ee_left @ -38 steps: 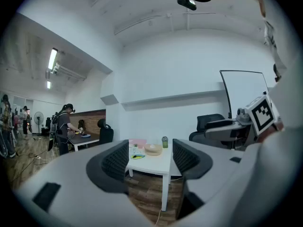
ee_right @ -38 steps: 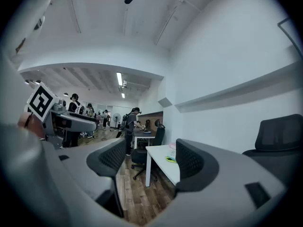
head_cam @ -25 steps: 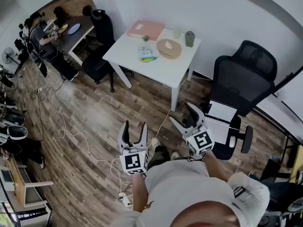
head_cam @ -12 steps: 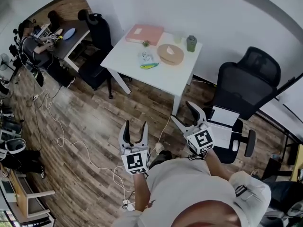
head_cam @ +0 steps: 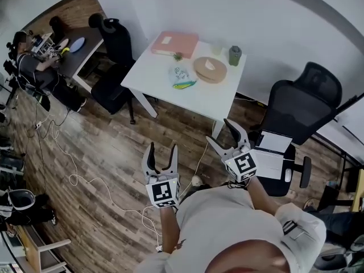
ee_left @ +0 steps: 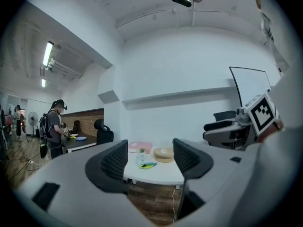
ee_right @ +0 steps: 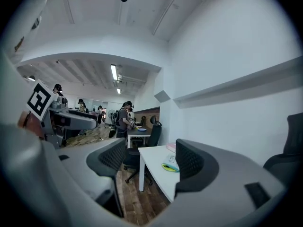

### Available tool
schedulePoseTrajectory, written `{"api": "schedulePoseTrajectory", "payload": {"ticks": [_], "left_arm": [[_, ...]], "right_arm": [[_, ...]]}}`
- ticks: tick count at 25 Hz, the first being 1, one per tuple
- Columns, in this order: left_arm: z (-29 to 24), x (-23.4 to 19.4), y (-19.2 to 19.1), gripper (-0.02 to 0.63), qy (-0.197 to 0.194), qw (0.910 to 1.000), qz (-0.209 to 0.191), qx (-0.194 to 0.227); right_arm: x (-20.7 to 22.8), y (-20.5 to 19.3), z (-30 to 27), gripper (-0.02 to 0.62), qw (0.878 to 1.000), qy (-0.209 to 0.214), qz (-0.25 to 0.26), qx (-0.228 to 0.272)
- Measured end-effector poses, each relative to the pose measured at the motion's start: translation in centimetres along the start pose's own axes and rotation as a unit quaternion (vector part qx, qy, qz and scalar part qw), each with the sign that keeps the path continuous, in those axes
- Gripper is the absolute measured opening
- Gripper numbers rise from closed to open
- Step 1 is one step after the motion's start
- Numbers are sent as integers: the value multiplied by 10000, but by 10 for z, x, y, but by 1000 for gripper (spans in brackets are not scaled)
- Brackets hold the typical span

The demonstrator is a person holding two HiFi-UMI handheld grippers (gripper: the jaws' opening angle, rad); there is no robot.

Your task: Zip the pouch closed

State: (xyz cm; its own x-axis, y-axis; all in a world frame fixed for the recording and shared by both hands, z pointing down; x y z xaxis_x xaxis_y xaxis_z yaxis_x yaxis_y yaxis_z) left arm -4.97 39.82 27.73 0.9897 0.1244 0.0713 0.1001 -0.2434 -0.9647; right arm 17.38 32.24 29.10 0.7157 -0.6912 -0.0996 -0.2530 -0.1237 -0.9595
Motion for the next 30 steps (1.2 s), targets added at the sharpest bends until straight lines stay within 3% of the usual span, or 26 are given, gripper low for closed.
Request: {"api": "schedulePoseTrajectory", "payload": {"ticks": [16, 30], "left_arm": [[-75, -62, 0, 298, -344, 9994, 56, -8], [-190, -85, 15, 291, -367, 9991, 18, -215]], "right_arm": [[12, 11, -78, 324, 9990, -387, 50, -221], [87, 18, -177, 324, 9989, -302, 10, -368]]}}
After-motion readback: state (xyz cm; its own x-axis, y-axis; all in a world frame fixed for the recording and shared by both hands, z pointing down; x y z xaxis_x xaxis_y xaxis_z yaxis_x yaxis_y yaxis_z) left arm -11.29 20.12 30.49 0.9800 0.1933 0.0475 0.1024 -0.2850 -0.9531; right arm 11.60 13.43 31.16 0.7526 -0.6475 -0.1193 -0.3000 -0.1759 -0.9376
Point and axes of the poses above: the fingertips, and each gripper's own axes: z backward along the fingers, x to its right, y out of its top, the point moved 7 cm from there along z, backward along the fingers, and after that the axes turned 11 degrees about -x, right-handed, at the moved point
